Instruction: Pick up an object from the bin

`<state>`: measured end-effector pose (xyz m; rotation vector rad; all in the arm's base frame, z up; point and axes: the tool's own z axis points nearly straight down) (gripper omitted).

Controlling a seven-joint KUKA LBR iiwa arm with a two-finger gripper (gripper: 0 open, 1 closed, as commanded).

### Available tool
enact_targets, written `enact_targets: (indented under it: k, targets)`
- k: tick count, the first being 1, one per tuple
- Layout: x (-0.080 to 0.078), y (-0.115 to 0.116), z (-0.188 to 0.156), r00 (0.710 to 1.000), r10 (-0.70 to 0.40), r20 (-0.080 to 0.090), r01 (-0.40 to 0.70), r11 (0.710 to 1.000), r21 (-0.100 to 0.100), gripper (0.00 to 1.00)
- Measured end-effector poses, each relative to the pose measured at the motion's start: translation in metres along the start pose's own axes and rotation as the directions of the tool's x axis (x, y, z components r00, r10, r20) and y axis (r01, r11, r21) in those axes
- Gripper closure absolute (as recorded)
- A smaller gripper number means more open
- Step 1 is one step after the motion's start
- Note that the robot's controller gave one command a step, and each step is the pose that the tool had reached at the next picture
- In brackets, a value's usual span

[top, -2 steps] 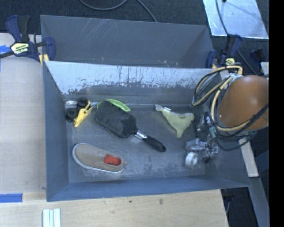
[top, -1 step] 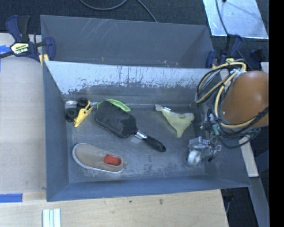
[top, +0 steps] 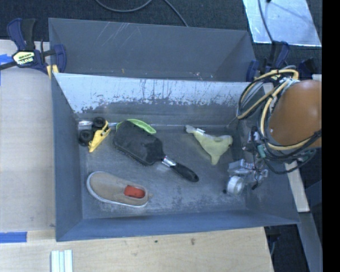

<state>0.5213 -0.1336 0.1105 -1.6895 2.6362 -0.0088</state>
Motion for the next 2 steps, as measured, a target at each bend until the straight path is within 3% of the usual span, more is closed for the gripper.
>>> enact_targets:
  k: [2]
  targets:
    - [-0.0002,-0.0006,-0.0142,1.000,0.001,0.001,-0.001,1.000,0.002,1.00]
